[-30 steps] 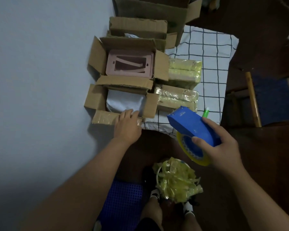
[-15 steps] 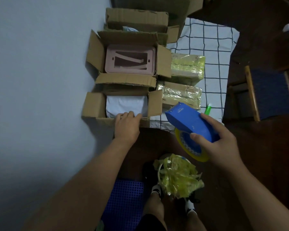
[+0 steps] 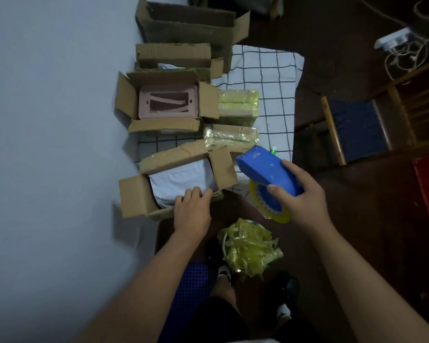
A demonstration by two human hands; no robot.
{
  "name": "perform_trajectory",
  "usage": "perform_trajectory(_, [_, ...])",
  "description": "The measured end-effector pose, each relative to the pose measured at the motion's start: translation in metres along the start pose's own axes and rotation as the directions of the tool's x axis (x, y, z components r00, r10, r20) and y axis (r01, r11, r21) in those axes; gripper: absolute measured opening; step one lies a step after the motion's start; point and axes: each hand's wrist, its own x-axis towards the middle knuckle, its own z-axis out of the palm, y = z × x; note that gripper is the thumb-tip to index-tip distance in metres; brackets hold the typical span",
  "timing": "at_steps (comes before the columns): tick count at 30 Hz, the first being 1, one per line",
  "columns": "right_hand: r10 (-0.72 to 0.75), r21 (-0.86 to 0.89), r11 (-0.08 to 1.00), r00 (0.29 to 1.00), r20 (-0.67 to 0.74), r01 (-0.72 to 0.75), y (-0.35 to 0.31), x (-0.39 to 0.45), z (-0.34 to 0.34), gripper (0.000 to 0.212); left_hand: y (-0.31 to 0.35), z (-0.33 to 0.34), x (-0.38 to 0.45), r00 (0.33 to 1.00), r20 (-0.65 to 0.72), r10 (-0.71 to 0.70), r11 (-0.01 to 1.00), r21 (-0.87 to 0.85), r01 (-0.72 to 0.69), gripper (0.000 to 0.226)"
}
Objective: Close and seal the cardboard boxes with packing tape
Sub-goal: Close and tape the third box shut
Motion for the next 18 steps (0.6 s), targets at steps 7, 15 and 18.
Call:
perform_trajectory(7, [0.014,0.048,0.999,0.997,-0.079,-0.010,0.042,-0.039,-0.090,0.058,0.078,-0.004,-0.032,0.999,-0.014,-0.046,0.986,-0.159,0.044,0.020])
perform_trajectory(15, [-0.052,0.091,0.994,0.995,-0.084,0.060,0.111,-0.094,-0.229,0.059,0.218,-0.006,-0.085,0.987,-0.088,-0.134,0.935,-0.341,0.097,0.016])
perform_trajectory(18, [-0.078,0.052,0.995,0.995,-0.064,0.081,0.132,-0.116,-0.286,0.060,0.278,-0.011,-0.101,0.990,-0.110,-0.093,0.957,-0.284,0.058,0.018])
